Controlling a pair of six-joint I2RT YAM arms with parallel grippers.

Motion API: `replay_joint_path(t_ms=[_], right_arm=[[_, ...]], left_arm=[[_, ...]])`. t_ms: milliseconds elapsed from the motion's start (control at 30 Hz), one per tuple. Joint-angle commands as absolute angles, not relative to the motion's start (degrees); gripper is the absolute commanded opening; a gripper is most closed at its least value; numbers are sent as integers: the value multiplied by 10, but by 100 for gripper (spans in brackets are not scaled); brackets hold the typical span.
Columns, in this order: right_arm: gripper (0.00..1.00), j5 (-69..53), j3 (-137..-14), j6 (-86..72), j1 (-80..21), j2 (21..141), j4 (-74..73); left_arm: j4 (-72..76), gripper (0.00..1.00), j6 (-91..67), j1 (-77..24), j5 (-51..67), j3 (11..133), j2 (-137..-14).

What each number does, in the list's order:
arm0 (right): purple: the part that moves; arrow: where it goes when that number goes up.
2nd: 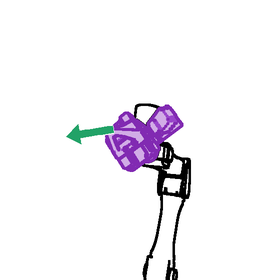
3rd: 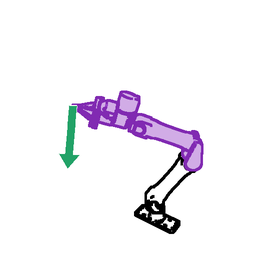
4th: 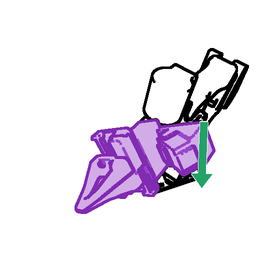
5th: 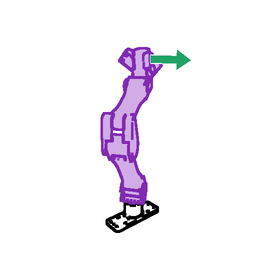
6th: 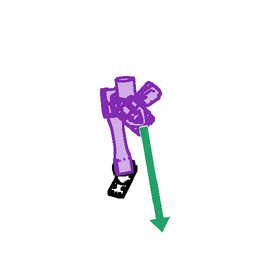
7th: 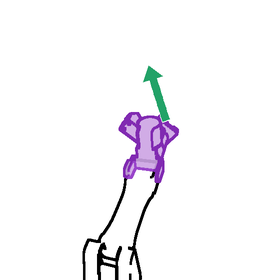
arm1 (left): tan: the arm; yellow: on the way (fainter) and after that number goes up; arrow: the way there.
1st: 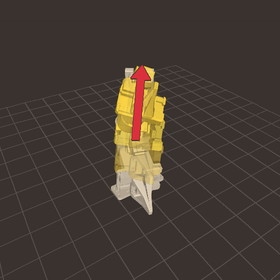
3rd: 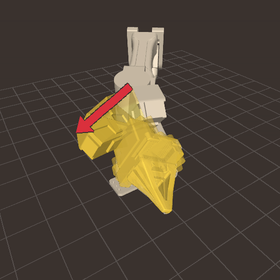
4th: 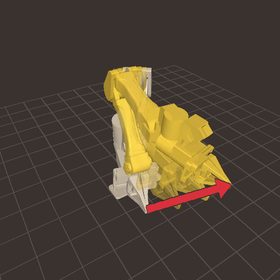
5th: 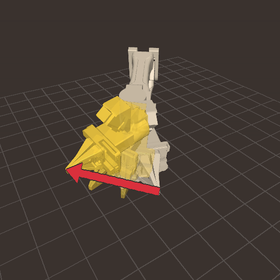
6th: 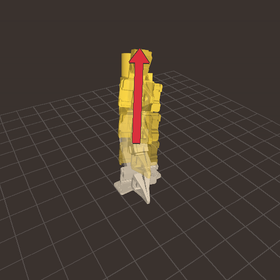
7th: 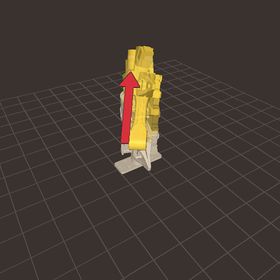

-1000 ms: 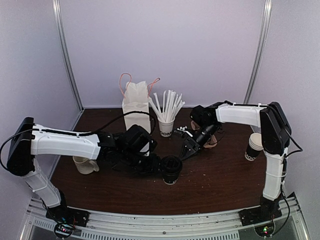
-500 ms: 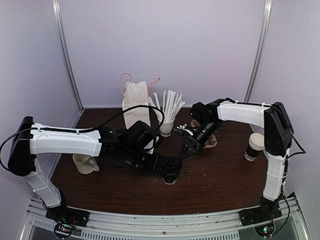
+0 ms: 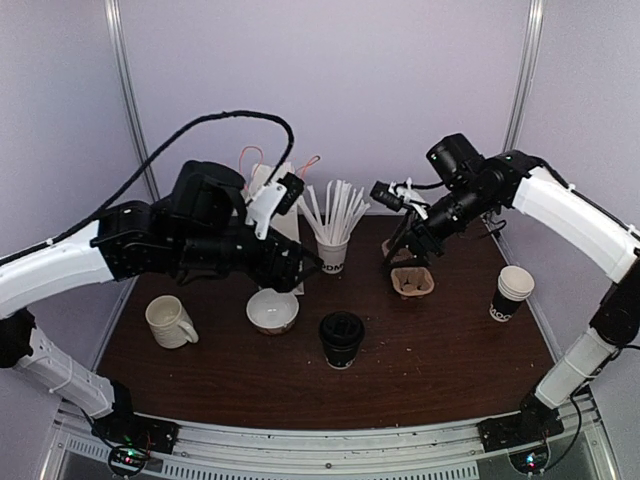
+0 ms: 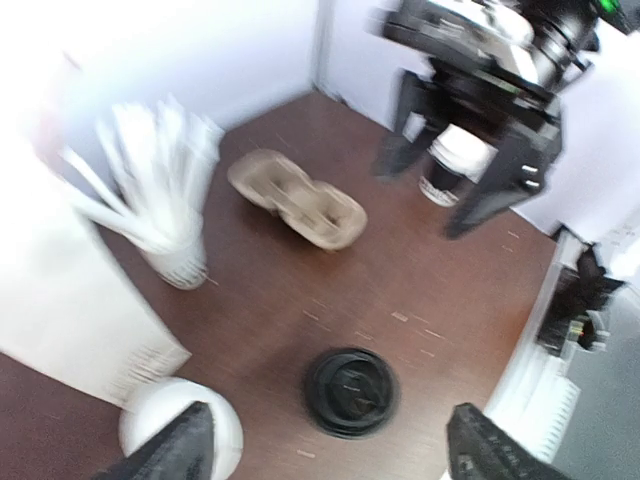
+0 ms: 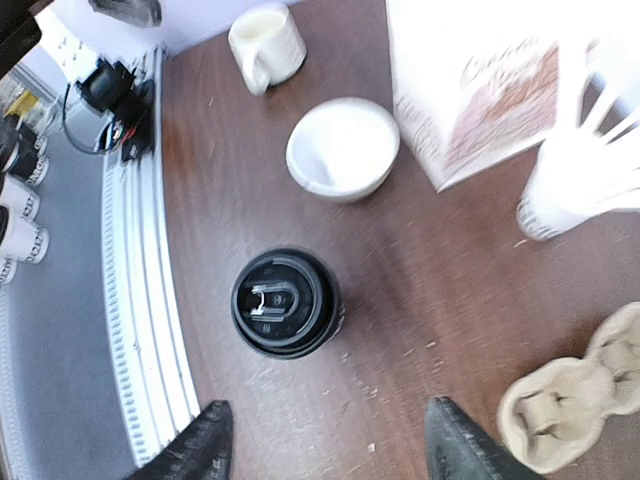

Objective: Pack the takeout coffee

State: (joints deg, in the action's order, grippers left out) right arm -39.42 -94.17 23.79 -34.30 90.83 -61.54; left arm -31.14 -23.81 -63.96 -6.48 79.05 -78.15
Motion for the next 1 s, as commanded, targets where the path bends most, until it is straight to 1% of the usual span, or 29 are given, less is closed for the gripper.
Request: replay_joint_path(t_ms=[0, 100, 200, 300, 333, 400, 433, 500, 667, 967], right_arm=[[75, -343, -906, 261, -342, 846, -533], [80, -379, -897, 314, -349, 851, -562], [81, -346, -898, 389, -375, 862, -607], [83, -308, -884, 418, -409, 869, -599], [85, -303, -877, 417, -419, 871, -589], [93, -312, -861, 419, -438, 880, -574], [93, -308, -858, 425, -452, 889, -576], [95, -285, -855, 434, -480, 907, -575], [96, -238, -845, 445, -524, 941, -548], [96, -237, -908, 450, -532, 1013, -563]], left_arm=[[-298, 89, -77, -639, -263, 777, -711], [-283, 93, -66, -638, -355, 746, -686], [-287, 96, -80, -635, -415, 705, -668], [-288, 97, -115, -630, -441, 670, -646], [-283, 97, -132, -629, -445, 656, -637], [-264, 96, -167, -628, -429, 627, -613], [-251, 96, -181, -628, -416, 611, -596], [-234, 96, -203, -628, -397, 588, -574], [-254, 96, -234, -628, -404, 572, -547], [-283, 96, -257, -628, -392, 580, -553]])
